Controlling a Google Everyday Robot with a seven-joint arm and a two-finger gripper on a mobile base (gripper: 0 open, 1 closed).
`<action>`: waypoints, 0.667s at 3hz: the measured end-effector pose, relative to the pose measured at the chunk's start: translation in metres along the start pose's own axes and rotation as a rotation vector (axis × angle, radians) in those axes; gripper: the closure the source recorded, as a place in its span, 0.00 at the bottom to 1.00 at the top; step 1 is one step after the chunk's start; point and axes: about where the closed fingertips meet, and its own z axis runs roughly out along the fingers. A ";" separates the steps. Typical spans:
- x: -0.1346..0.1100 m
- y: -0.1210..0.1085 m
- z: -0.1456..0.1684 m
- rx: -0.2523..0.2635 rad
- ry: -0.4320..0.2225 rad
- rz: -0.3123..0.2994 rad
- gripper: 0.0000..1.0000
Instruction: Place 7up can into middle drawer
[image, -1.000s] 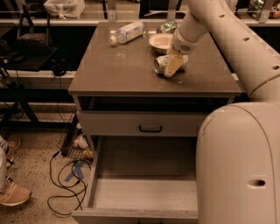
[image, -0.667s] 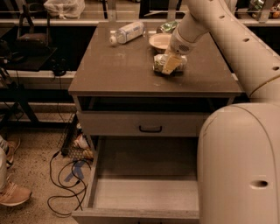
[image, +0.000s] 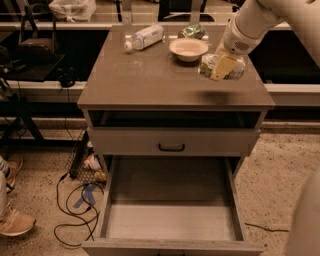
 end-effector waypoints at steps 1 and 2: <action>0.020 0.037 -0.034 -0.037 0.021 0.030 1.00; 0.022 0.040 -0.033 -0.041 0.025 0.029 1.00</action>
Offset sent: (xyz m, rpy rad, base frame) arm -0.0458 -0.0164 0.0069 -0.0012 0.0421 -0.0201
